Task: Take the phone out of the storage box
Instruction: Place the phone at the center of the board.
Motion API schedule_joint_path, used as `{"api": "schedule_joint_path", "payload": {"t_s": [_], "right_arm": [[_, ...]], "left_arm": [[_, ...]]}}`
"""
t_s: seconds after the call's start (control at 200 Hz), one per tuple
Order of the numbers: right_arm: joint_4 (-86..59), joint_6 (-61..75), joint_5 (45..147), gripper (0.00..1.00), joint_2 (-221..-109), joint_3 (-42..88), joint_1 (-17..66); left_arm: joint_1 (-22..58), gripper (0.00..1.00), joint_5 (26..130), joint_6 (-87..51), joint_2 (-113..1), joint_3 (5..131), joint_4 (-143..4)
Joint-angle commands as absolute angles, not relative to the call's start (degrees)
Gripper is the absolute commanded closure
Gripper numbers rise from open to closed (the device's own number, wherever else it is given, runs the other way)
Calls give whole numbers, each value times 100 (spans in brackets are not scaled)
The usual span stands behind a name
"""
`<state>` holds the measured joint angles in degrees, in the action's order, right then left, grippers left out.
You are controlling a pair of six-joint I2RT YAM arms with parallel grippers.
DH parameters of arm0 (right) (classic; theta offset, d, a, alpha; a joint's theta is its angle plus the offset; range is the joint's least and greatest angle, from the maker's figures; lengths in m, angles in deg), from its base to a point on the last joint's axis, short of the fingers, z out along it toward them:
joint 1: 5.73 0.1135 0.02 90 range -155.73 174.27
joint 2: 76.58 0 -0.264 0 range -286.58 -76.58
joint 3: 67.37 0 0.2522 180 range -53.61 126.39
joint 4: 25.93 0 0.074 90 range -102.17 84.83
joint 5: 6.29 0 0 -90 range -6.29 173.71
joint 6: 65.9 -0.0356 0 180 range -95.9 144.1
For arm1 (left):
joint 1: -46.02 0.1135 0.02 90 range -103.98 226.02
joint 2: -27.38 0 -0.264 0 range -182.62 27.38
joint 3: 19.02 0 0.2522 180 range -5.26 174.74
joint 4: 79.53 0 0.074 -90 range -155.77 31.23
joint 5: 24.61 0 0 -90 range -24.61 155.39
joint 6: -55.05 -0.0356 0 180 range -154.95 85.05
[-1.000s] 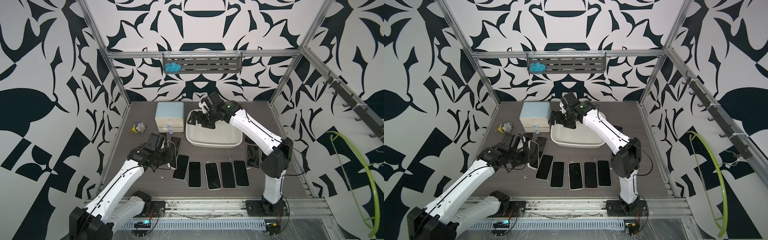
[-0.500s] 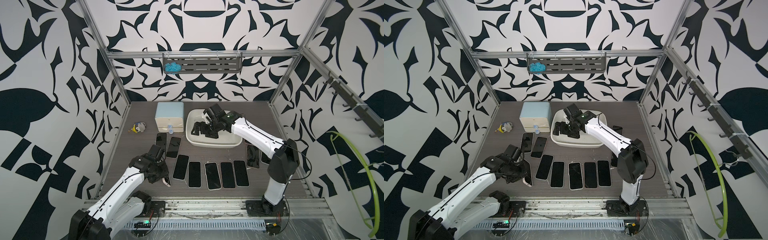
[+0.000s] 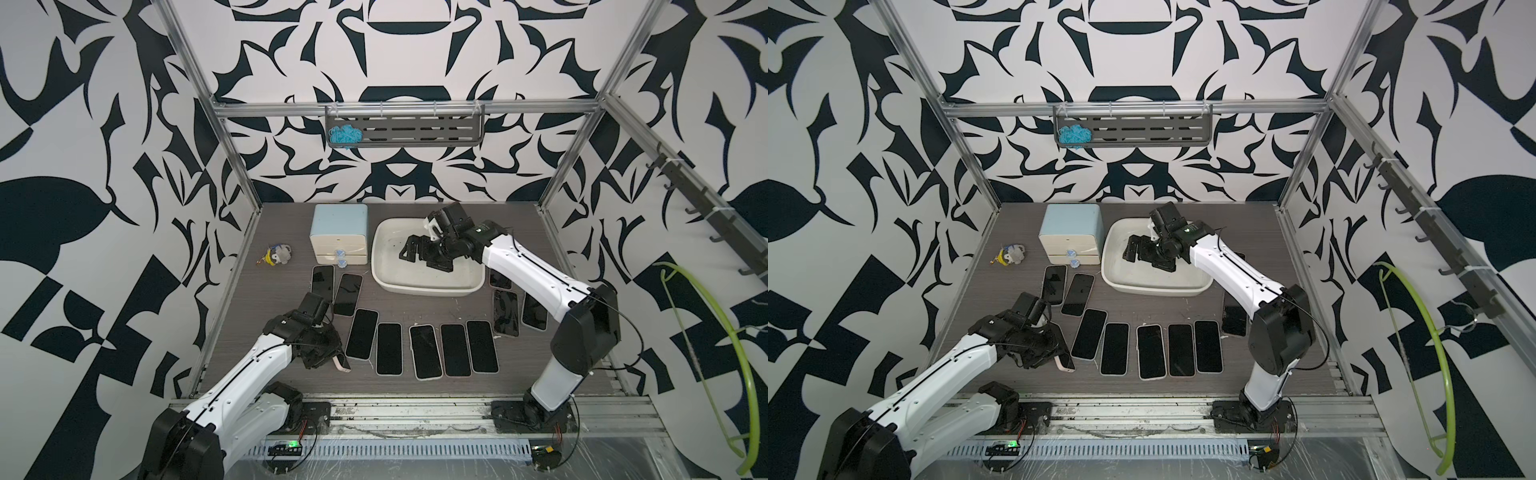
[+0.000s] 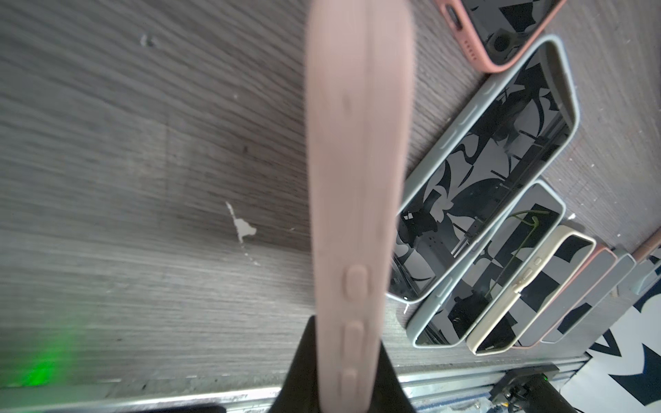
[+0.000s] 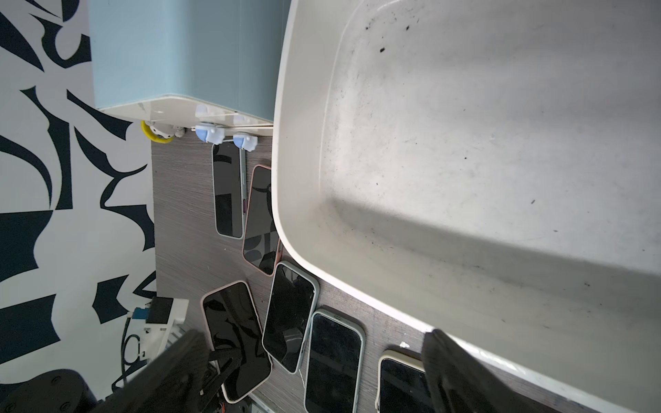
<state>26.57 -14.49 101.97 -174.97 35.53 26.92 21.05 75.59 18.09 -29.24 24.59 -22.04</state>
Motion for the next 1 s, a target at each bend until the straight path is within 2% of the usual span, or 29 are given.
{"api": "schedule_joint_path", "payload": {"t_s": [0.0, 0.13, 0.285, 0.42, 0.505, 0.52, 0.525, 0.53, 0.545, 0.8, 1.0], "right_arm": [[2580, -1350, 10167, 1, -17193, 3532, 2688], [2580, -1369, 10129, 1, -17075, 3420, 2695], [2580, -1408, 10029, 1, -16831, 3228, 2689], [2473, -1511, 9926, 1, -16472, 2856, 2693], [2433, -1536, 9798, 1, -16208, 2600, 2679], [2423, -1543, 9775, 1, -16170, 2561, 2678], [2418, -1544, 9772, 1, -16159, 2555, 2674], [2415, -1544, 9770, 1, -16145, 2534, 2672], [2409, -1544, 9764, 1, -16109, 2487, 2664], [2406, -1588, 9721, 1, -15770, 2154, 2520], [2641, -1604, 9693, 1, -15751, 2491, 2485]], "left_arm": [[2062, 83, 7747, 1776, -3492, 1916, -3722], [2062, 66, 7674, 1820, -3468, 1964, -3501], [2062, 63, 7528, 1856, -3322, 1946, -3117], [2062, 51, 7419, 1906, -3110, 2076, -2754], [2062, 32, 7252, 1898, -2955, 2230, -2452], [2062, 20, 7225, 1888, -2938, 2254, -2408], [2062, 11, 7220, 1886, -2926, 2266, -2392], [2062, 5, 7214, 1885, -2919, 2272, -2375], [2063, 1, 7179, 1891, -2896, 2308, -2323], [2062, 0, 6538, 1777, -2465, 2890, -1272], [2169, 0, 5951, 1612, -2327, 3210, -874]]}}
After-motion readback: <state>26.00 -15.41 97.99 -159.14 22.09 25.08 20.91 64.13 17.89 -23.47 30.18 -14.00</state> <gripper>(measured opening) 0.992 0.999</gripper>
